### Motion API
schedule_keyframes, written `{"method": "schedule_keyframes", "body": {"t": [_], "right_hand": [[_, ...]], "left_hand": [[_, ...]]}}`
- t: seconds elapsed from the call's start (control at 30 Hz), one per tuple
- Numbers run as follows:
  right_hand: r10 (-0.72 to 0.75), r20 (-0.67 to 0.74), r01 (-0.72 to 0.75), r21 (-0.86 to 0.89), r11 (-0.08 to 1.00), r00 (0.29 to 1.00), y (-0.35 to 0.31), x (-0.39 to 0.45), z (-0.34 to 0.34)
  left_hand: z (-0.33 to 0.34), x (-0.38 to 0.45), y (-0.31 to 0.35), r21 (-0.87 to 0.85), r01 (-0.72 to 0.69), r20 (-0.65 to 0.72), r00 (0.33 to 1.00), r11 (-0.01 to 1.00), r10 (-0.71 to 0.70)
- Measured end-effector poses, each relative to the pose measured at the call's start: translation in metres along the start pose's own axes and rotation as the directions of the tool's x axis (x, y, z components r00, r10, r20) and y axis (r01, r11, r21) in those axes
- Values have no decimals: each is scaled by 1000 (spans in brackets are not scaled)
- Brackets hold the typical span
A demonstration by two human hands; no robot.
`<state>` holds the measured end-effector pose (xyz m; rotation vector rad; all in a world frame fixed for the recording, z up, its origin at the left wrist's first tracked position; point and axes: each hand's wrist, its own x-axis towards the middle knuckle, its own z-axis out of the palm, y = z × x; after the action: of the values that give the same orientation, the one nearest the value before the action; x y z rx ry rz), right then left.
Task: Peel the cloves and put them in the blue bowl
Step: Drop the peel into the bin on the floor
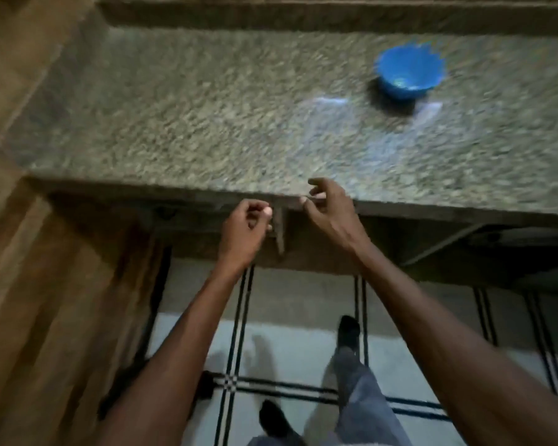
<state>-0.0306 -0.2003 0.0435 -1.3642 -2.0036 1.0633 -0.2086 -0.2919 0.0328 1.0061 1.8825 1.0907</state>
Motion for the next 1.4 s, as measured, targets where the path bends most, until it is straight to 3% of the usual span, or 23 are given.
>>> {"method": "schedule_keyframes", "body": {"t": [0.1,0.27,0.4,0.6,0.87,1.2,1.3,1.4], "right_hand": [[71,-80,-70,14,997,994,44,22,-76],[167,-174,-167,14,986,970,110,62,-173],[220,-194,-221,15,975,956,148,93,-215],[257,-205,-270,-40,962,944,179,148,-240],[237,-178,-271,-199,942,955,200,222,-252],[165,-174,-225,-415,882,971,210,214,-231],[166,-228,-229,-290,929,959,201,212,-236],[347,-275,-333,96,938,897,184,221,-255]], "left_hand": [[76,48,55,104,-110,78,992,988,103],[184,109,108,209,-137,120,986,968,114],[233,146,118,271,-134,119,987,953,105],[260,189,125,348,-129,152,985,928,80],[270,247,128,304,-157,132,984,940,122],[280,279,130,278,-198,152,975,940,161],[281,281,131,259,-190,148,977,947,156],[280,282,129,242,-172,126,981,955,145]]}}
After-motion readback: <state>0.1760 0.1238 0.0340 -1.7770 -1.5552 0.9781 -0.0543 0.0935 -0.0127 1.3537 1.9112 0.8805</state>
